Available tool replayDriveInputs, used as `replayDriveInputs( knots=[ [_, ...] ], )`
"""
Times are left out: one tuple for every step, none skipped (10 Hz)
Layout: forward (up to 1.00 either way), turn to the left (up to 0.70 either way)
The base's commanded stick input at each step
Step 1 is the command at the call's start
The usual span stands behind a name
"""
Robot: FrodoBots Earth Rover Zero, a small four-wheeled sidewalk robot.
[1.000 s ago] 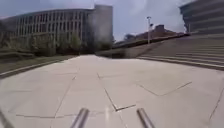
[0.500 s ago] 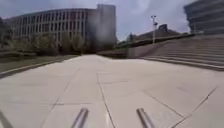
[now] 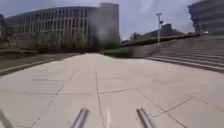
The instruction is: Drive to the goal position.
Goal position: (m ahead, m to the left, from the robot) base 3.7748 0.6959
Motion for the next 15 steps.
replayDriveInputs(
  knots=[
    [1.0, -0.35],
    [1.0, -0.2],
    [1.0, -0.04],
    [1.0, 0.0],
    [1.0, 0.0],
    [1.0, 0.0],
    [1.0, 0.0],
    [1.0, 0.0],
    [1.0, 0.0],
    [1.0, 0.0],
    [1.0, -0.11],
    [1.0, -0.24],
    [1.0, -0.35],
    [1.0, -0.22],
    [1.0, 0.0]
  ],
)
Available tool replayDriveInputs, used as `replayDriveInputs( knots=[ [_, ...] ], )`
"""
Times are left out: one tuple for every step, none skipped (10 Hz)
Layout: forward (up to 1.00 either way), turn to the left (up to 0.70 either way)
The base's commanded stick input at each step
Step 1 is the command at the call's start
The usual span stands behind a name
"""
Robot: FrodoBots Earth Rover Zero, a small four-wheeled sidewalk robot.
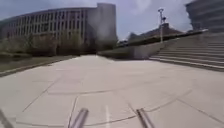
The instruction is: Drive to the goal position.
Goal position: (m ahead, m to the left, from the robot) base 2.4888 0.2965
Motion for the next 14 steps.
replayDriveInputs(
  knots=[
    [1.0, 0.0],
    [1.0, 0.0],
    [1.0, 0.0],
    [1.0, 0.0],
    [1.0, 0.0],
    [1.0, 0.0],
    [1.0, 0.0],
    [1.0, 0.0],
    [1.0, 0.0],
    [1.0, 0.0],
    [1.0, -0.05],
    [1.0, -0.2],
    [1.0, -0.33],
    [1.0, -0.36]
  ],
)
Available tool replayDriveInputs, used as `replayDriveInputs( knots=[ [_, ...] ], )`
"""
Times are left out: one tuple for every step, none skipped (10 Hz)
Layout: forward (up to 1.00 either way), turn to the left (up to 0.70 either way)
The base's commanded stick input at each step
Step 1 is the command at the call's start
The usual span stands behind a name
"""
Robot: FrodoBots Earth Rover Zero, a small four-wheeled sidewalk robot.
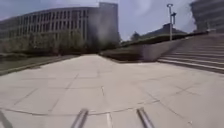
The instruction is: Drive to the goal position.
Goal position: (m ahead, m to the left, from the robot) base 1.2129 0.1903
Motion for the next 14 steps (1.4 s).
replayDriveInputs(
  knots=[
    [1.0, -0.35],
    [1.0, -0.3],
    [1.0, -0.17],
    [1.0, -0.05],
    [1.0, 0.0],
    [1.0, -0.09],
    [1.0, -0.34],
    [1.0, -0.34],
    [1.0, -0.32],
    [1.0, -0.29],
    [1.0, -0.28],
    [1.0, -0.27],
    [1.0, -0.03],
    [1.0, 0.0]
  ],
)
